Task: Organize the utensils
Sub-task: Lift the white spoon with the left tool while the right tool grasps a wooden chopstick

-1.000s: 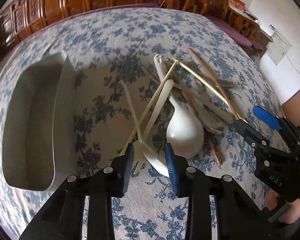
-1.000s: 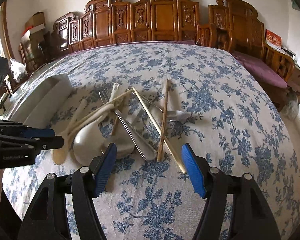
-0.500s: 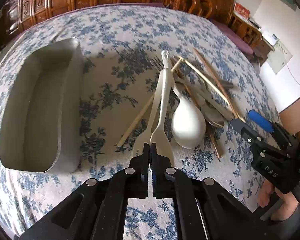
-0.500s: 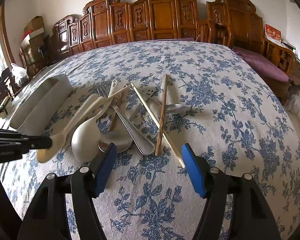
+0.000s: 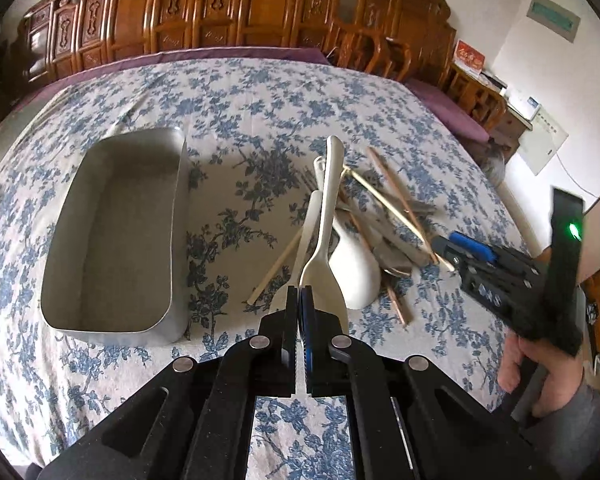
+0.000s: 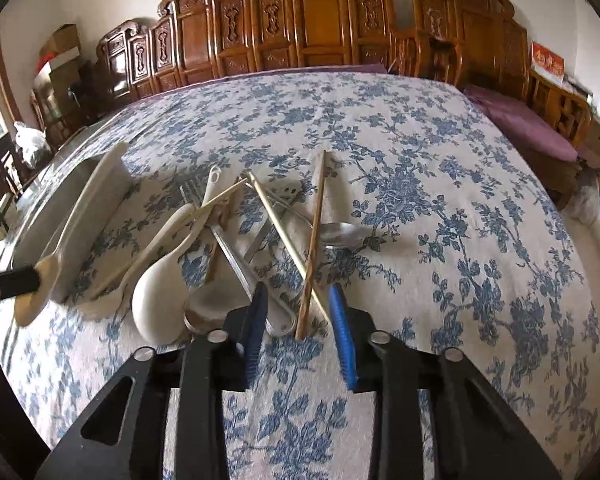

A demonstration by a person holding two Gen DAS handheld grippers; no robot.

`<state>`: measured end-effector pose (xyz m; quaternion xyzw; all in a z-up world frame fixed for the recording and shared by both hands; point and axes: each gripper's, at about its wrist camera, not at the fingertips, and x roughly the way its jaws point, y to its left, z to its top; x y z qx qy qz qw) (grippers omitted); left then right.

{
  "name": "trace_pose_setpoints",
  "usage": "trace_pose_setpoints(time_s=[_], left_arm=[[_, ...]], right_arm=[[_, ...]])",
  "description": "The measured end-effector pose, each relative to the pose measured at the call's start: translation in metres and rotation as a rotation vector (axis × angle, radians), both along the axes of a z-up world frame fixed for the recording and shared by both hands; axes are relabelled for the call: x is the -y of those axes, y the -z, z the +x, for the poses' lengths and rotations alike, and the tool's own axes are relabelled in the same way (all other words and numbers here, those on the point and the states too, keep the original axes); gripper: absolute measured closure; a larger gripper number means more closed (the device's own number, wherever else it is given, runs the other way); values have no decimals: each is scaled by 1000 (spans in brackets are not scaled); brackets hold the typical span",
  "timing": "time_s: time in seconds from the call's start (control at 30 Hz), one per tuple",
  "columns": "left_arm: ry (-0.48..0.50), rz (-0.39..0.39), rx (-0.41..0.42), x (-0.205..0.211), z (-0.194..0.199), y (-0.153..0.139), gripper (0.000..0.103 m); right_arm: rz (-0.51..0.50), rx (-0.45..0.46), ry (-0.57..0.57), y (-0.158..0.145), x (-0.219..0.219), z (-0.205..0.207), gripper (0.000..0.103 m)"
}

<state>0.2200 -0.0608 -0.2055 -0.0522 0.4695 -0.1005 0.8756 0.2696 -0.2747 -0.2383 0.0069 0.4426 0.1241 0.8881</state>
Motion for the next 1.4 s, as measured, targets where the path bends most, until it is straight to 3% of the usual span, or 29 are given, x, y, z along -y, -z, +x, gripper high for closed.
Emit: trace_pose_setpoints(time_s=[0.4,0.53,0.6,0.7,1.03,1.4], left_arm=[[37,4,29,10,-9,-5,102],[43,7,31,11,-11,-4,102],[44,9,32,12,-11,-4,102],[44,6,33,11,-12,-5,102],[16,17,70,-11,-18,-25,102],[-54,88,57,-68,-8,-29,102]], right_arm=[[28,-153,6,20,4,60,84],[42,-172,21,23,5,66,88],[32,-187,27,26,5,67,96],[29,-185,16,25,5,63,97],[32,-88,-45,-26,-5,25,97],[75,-22,-166,-69,-73,-7,97]])
